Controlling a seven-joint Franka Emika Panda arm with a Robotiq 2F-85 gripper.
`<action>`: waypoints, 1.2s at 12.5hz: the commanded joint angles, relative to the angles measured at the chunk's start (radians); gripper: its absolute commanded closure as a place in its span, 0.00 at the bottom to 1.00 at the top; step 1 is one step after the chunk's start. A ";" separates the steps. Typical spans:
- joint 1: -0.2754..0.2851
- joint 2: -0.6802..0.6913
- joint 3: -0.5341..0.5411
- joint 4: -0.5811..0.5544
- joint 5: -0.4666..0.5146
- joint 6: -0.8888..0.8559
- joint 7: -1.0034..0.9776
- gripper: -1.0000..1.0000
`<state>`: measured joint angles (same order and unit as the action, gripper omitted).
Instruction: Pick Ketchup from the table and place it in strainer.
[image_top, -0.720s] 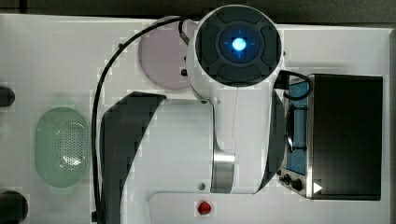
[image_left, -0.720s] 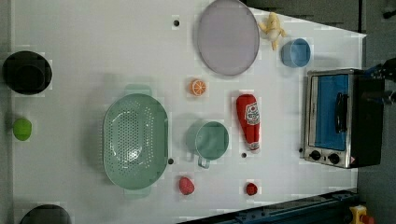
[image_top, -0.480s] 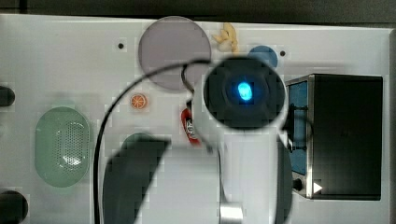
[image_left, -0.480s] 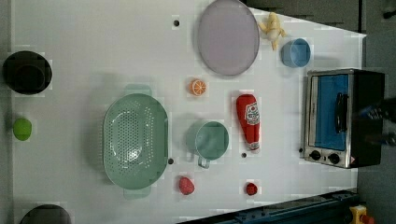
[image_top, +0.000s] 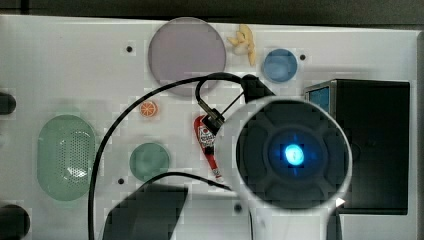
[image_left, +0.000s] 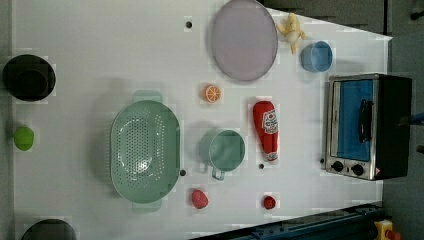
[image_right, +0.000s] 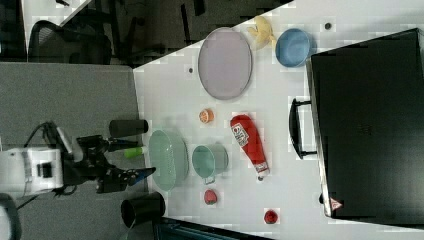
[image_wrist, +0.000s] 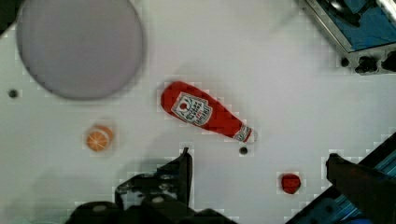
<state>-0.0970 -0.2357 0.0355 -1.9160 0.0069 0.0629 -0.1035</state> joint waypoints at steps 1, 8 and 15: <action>-0.012 0.105 0.019 -0.074 0.002 0.003 -0.103 0.00; 0.008 0.262 0.039 -0.202 0.002 0.254 -0.574 0.00; 0.021 0.390 0.043 -0.369 0.002 0.627 -0.769 0.00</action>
<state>-0.0834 0.1550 0.0714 -2.2480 0.0050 0.6528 -0.7939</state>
